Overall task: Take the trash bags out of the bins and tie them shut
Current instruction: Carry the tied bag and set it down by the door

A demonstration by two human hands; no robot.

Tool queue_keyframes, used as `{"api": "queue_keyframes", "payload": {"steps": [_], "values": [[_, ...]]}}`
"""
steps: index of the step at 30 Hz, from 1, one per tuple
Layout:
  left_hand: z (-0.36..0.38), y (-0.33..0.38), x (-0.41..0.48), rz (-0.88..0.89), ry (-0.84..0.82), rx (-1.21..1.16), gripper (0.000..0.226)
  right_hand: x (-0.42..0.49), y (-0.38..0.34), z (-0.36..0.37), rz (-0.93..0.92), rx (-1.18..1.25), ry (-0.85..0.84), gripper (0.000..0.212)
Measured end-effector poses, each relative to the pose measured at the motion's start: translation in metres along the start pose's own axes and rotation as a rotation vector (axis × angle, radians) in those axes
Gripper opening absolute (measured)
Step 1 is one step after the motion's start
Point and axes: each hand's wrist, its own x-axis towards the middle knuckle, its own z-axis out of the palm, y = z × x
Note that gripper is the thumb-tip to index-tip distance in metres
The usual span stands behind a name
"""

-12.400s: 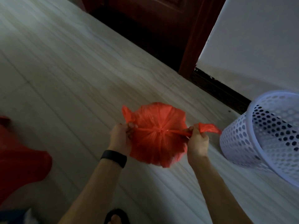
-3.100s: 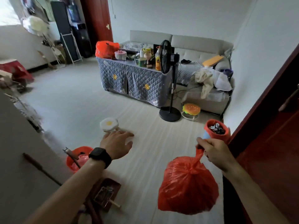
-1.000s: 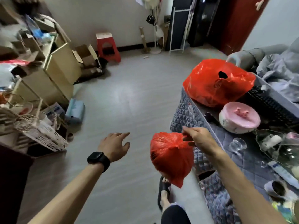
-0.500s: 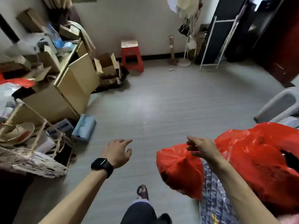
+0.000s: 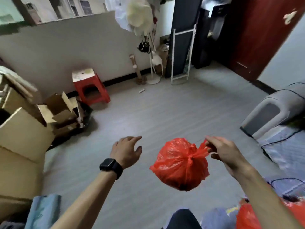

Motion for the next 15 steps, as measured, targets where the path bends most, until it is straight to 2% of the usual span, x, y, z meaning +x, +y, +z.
{"api": "queue_keyframes", "payload": {"steps": [7, 15], "values": [[-0.038, 0.082, 0.252, 0.221, 0.04, 0.051, 0.048, 0.194, -0.071, -0.034, -0.019, 0.068, 0.055, 0.027], [-0.083, 0.181, 0.49, 0.357, 0.043, 0.047, 0.047, 0.387, -0.159, -0.115, 0.013, 0.024, 0.191, 0.031]]}}
